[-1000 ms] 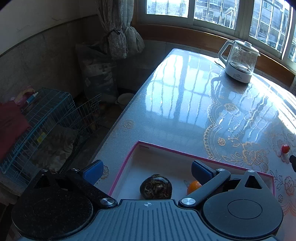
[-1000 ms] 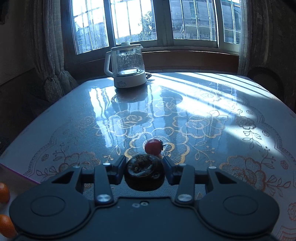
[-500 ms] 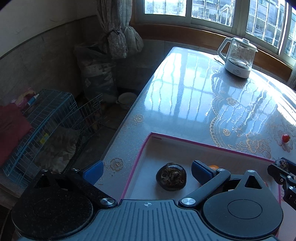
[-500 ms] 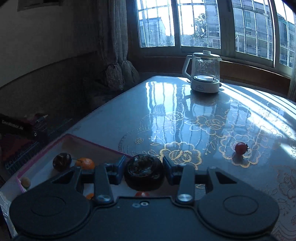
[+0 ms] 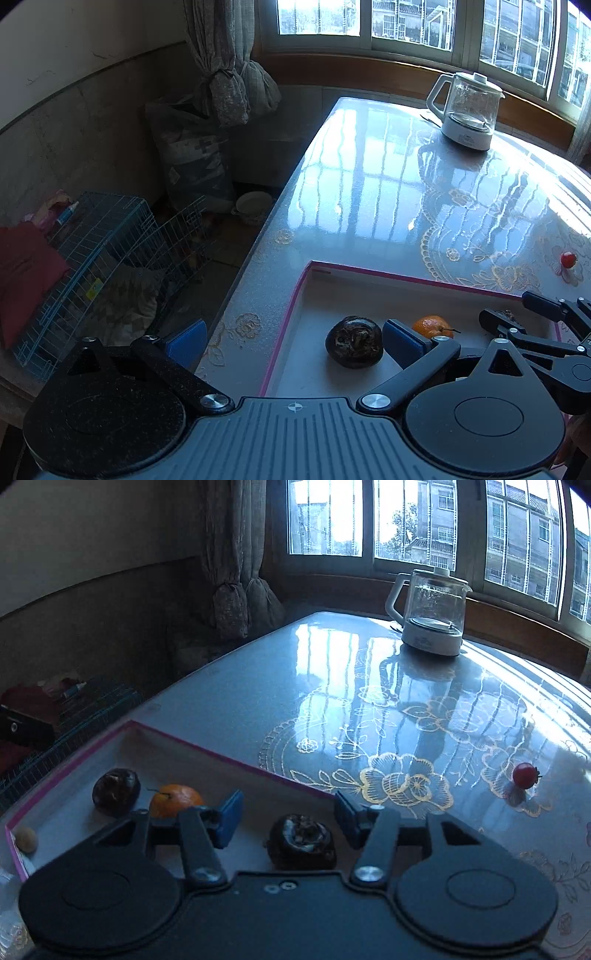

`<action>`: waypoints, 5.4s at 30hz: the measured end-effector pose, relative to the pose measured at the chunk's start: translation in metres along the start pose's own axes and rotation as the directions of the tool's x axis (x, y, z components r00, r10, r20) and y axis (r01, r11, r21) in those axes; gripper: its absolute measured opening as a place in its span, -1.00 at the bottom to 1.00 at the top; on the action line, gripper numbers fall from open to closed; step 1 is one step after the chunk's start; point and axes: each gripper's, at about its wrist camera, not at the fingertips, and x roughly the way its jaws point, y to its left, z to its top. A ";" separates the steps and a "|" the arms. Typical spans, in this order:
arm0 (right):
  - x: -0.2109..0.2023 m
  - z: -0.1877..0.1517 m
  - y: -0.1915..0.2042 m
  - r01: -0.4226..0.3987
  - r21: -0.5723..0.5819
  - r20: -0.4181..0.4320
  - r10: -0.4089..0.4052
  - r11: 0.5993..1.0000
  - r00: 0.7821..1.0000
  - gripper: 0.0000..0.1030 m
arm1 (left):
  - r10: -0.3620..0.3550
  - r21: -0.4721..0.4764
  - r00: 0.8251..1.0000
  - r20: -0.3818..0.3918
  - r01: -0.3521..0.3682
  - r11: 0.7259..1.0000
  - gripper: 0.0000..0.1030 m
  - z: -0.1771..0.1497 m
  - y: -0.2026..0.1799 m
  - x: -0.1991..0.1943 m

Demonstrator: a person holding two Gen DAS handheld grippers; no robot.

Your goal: Organize fruits

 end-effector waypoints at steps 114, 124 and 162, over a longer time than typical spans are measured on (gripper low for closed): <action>-0.174 -0.078 -0.214 0.201 0.478 0.172 -0.315 0.855 0.933 0.78 | -0.346 0.218 0.915 0.207 0.302 0.928 -0.43 -0.013 -0.187 -0.017; -0.158 -0.071 -0.132 0.224 0.489 0.154 -0.336 0.843 0.929 0.78 | -0.207 0.134 0.968 0.141 0.188 0.973 -0.43 -0.061 -0.042 0.005; -0.200 -0.073 -0.075 0.289 0.508 0.198 -0.437 0.811 0.877 0.90 | -0.197 0.140 0.969 0.149 0.176 0.974 0.62 -0.015 -0.068 -0.036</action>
